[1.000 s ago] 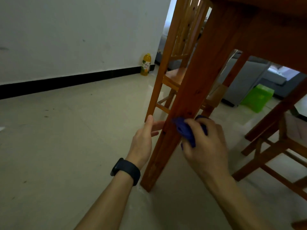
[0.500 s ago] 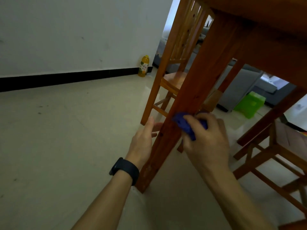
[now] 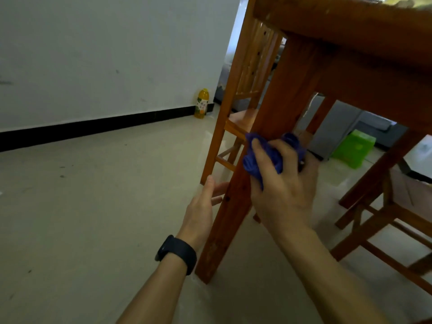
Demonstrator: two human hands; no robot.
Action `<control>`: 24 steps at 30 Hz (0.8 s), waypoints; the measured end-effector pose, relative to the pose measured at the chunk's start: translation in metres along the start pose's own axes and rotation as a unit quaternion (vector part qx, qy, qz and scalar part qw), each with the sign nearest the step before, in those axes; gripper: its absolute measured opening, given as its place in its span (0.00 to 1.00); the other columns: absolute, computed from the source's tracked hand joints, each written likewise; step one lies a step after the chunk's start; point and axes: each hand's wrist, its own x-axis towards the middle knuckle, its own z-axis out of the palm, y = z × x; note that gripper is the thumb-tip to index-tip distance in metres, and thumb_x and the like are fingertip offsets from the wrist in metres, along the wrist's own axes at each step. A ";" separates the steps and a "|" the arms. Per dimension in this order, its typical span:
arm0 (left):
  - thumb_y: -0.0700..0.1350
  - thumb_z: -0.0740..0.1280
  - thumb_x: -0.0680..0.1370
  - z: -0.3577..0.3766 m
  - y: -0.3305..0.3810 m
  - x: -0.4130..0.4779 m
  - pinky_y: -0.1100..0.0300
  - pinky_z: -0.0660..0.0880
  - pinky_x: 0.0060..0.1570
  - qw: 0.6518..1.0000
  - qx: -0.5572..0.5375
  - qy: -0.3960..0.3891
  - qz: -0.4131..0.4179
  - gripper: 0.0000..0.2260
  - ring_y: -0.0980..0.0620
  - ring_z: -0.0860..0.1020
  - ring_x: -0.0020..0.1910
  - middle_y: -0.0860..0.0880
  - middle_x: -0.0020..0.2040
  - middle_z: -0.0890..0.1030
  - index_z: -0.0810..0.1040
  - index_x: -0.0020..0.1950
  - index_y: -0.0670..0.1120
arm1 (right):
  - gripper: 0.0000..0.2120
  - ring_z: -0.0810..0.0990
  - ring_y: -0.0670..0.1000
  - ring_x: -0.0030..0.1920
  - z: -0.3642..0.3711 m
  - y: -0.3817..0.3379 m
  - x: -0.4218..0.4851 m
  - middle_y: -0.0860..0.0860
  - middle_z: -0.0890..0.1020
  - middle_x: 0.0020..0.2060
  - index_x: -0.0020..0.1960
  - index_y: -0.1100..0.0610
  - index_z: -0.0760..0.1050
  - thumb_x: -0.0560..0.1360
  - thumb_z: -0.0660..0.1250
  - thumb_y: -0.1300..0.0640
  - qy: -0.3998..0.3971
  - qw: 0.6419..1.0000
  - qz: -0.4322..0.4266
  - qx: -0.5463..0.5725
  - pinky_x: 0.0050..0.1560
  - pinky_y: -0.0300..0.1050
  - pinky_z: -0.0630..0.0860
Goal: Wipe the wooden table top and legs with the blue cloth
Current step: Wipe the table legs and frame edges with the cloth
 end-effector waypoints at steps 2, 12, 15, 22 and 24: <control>0.68 0.46 0.77 -0.003 0.001 0.000 0.50 0.65 0.63 1.000 -0.003 -0.014 -0.004 0.26 0.61 0.75 0.59 0.62 0.59 0.79 0.78 0.60 0.60 | 0.29 0.67 0.65 0.61 0.019 -0.006 -0.042 0.58 0.76 0.63 0.67 0.55 0.76 0.67 0.77 0.54 -0.087 0.994 -0.062 -0.018 0.56 0.62 0.74; 0.66 0.45 0.79 -0.006 -0.005 0.000 0.52 0.64 0.63 1.000 0.014 -0.021 0.001 0.25 0.58 0.73 0.63 0.62 0.60 0.78 0.78 0.61 0.61 | 0.30 0.69 0.65 0.56 0.022 -0.010 -0.061 0.58 0.70 0.62 0.68 0.57 0.76 0.67 0.77 0.57 -0.091 0.995 0.012 0.023 0.50 0.59 0.78; 0.65 0.45 0.81 -0.006 -0.010 0.006 0.51 0.65 0.63 1.000 0.019 -0.015 -0.010 0.25 0.61 0.75 0.61 0.62 0.58 0.80 0.79 0.59 0.60 | 0.28 0.68 0.64 0.55 0.039 -0.018 -0.075 0.59 0.73 0.60 0.66 0.58 0.77 0.66 0.77 0.59 -0.105 0.994 -0.022 0.020 0.48 0.59 0.79; 0.66 0.44 0.80 -0.013 -0.021 -0.004 0.54 0.62 0.63 0.995 0.078 -0.040 -0.043 0.27 0.59 0.72 0.63 0.59 0.64 0.77 0.74 0.69 0.60 | 0.27 0.71 0.62 0.51 0.036 -0.029 -0.084 0.58 0.80 0.56 0.60 0.58 0.81 0.61 0.77 0.60 -0.180 0.983 -0.033 0.018 0.40 0.56 0.80; 0.67 0.44 0.79 -0.012 -0.018 -0.005 0.54 0.61 0.63 0.995 0.079 -0.037 -0.037 0.28 0.57 0.70 0.66 0.57 0.66 0.76 0.72 0.71 0.59 | 0.25 0.67 0.62 0.52 0.030 -0.019 -0.072 0.59 0.80 0.57 0.62 0.58 0.80 0.65 0.72 0.60 -0.135 0.991 -0.020 0.006 0.42 0.57 0.80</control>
